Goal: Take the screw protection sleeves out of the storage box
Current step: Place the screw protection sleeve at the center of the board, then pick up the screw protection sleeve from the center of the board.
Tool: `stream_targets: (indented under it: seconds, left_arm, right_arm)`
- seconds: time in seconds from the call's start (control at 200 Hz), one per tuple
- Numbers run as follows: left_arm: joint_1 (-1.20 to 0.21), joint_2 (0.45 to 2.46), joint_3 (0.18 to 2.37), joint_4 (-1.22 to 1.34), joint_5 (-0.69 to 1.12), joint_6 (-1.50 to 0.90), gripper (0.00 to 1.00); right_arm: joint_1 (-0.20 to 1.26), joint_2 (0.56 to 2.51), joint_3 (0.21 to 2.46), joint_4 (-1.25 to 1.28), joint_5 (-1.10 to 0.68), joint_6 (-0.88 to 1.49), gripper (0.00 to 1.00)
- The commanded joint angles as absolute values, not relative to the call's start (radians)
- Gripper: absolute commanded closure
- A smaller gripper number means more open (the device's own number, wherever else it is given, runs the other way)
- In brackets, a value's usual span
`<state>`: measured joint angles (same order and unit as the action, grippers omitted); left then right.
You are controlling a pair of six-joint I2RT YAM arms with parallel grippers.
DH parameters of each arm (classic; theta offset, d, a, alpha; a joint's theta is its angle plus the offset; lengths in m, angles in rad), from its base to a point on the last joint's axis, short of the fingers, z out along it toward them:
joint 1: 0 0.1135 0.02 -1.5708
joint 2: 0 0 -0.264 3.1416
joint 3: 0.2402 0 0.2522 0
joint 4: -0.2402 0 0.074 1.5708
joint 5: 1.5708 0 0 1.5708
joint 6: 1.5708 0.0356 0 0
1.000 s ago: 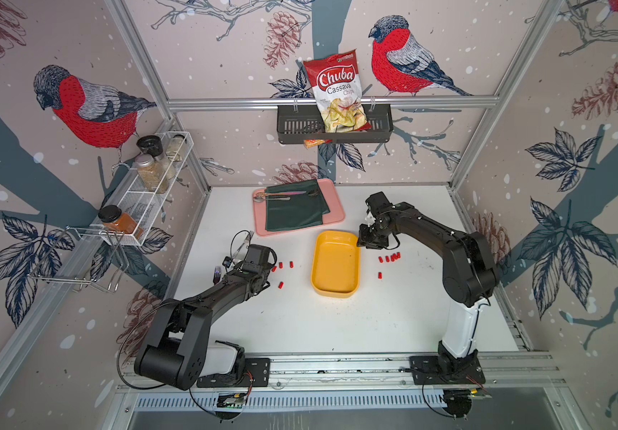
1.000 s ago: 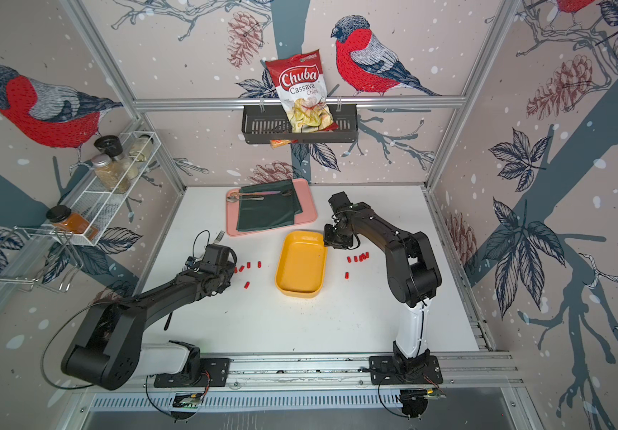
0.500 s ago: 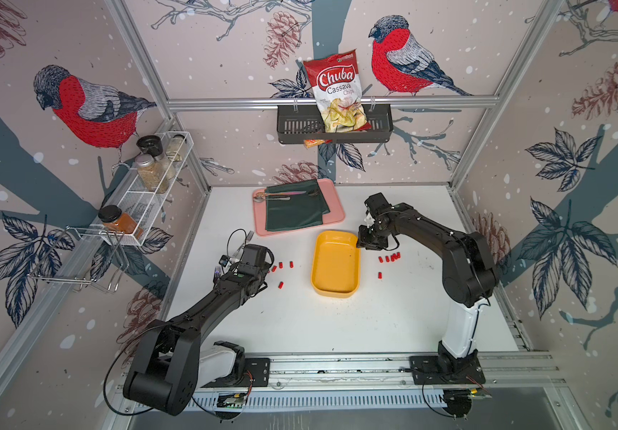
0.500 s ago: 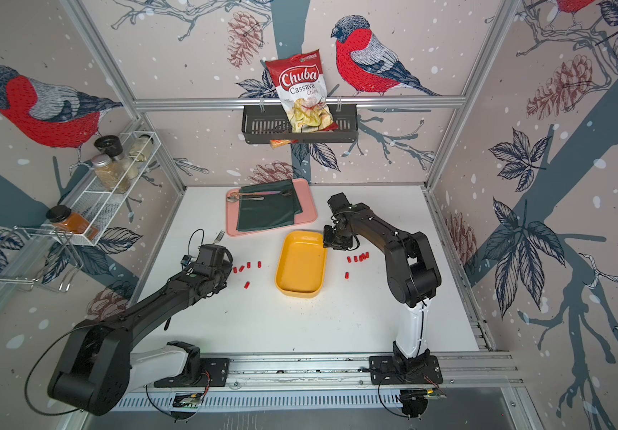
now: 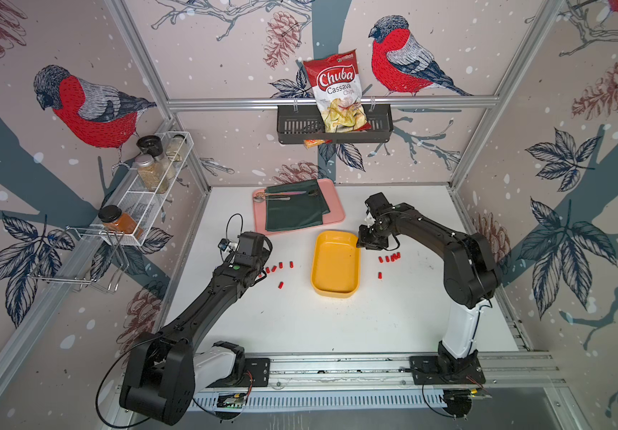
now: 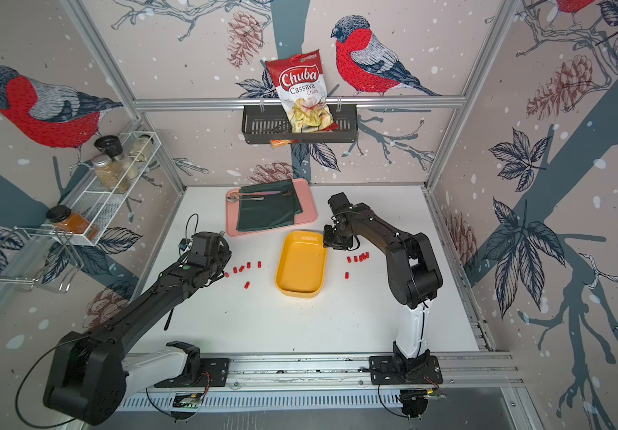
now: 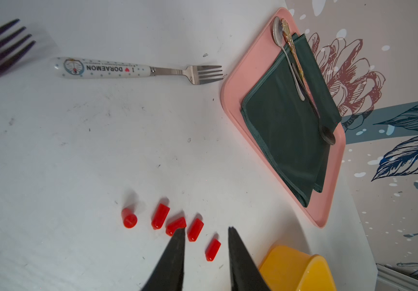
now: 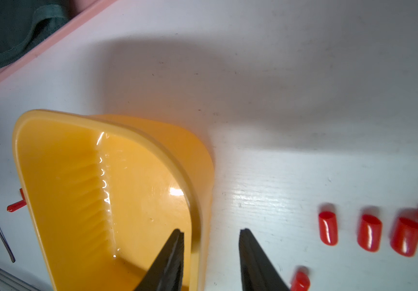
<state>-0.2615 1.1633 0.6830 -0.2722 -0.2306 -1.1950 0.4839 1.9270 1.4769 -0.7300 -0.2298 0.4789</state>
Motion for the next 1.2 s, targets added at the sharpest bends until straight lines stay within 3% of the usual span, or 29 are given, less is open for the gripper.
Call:
stream_targets:
  seconds: [0.0,0.115,0.25,0.58,1.151,1.196]
  left_arm:
    - [-0.25,1.14,0.654,-0.308,-0.2,-1.136,0.81]
    - [-0.221,1.171,0.591,-0.286,-0.143,-1.142,1.0]
    - [-0.187,1.241,0.557,-0.223,-0.052,-1.137,1.0]
    - [-0.156,1.356,0.605,-0.213,-0.052,-1.095,1.0]
    - [-0.146,1.359,0.653,-0.204,-0.072,-1.074,1.0]
    - [-0.144,1.357,0.652,-0.207,-0.082,-1.072,0.96]
  right_arm:
    - [0.482,1.914,1.472,-0.726,-0.219,0.491,0.59]
    - [0.481,1.913,1.458,-0.718,-0.222,0.494,0.59]
    - [0.482,1.918,1.463,-0.719,-0.227,0.492,0.59]
    - [0.481,1.917,1.45,-0.721,-0.219,0.49,0.59]
    - [0.481,1.918,1.453,-0.724,-0.22,0.49,0.59]
    - [0.481,1.92,1.45,-0.722,-0.221,0.491,0.59]
